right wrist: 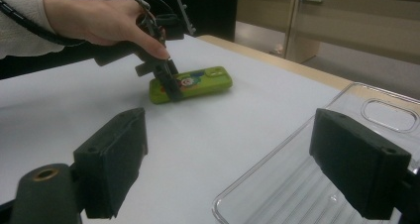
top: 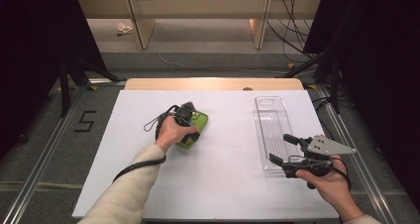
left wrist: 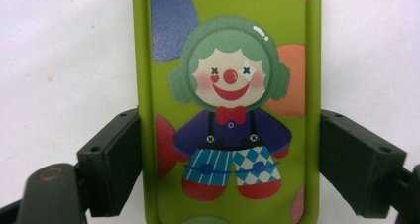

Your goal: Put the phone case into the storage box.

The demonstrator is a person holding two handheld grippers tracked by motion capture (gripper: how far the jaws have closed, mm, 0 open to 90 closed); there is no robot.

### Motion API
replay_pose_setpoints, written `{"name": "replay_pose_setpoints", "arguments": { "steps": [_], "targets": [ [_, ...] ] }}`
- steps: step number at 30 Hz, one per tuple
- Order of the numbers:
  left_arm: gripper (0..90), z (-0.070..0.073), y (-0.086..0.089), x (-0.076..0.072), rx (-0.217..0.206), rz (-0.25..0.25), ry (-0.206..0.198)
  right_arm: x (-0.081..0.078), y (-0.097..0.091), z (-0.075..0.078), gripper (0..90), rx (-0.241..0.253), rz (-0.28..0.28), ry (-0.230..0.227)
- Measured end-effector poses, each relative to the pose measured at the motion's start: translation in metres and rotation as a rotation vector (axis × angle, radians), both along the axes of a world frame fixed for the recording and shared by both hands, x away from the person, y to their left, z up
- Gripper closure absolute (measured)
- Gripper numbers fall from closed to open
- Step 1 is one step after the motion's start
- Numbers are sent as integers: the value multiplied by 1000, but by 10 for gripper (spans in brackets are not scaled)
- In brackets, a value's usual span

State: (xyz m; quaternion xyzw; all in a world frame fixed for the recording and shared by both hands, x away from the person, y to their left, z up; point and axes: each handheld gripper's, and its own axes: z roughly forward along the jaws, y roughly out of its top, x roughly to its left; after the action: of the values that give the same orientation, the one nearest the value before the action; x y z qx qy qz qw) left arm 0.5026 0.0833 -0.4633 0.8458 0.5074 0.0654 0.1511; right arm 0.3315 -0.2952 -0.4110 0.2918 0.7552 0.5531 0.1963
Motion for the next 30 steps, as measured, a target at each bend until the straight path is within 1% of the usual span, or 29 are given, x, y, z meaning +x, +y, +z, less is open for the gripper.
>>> {"name": "replay_pose_setpoints", "arguments": {
  "steps": [1,2,3,4,5,6,7,8,9,11,13,17,25,28,29,30],
  "targets": [
    [164,1,0,-1,-5,-2,-8,0,0,0,159,0,0,-1],
    [164,2,1,-3,-18,-1,-27,0,0,0,159,1,-2,-1],
    [164,2,1,-3,-18,-1,-27,0,0,0,159,1,-2,0],
    [164,4,2,-5,-29,-4,-50,0,0,0,159,-1,-3,0],
    [164,5,3,-6,-40,-4,-58,0,0,0,159,-1,-2,1],
    [164,5,3,-6,-40,-4,-58,0,0,0,159,-1,-2,1],
    [164,5,5,-8,-55,8,-68,0,0,0,159,0,-2,0],
    [164,6,6,-10,-63,7,-79,0,0,0,159,-1,-3,-1],
    [164,6,6,-10,-63,7,-79,0,0,0,159,-1,-3,-1],
    [164,7,8,-13,-75,5,-98,0,1,-1,159,-3,-2,1],
    [164,9,9,-16,-88,4,-126,0,1,-1,159,-3,-3,0],
    [163,13,13,-21,-131,12,-180,0,0,-1,159,0,-8,-1],
    [163,21,18,-31,-182,13,-266,0,0,-1,159,-5,-9,-1],
    [163,24,20,-36,-198,23,-300,0,0,-1,159,-3,-13,-1],
    [163,24,20,-36,-198,23,-300,0,0,-1,159,-3,-13,-1],
    [163,24,20,-37,-205,22,-309,0,0,-1,159,-4,-13,-1]
  ]
}}
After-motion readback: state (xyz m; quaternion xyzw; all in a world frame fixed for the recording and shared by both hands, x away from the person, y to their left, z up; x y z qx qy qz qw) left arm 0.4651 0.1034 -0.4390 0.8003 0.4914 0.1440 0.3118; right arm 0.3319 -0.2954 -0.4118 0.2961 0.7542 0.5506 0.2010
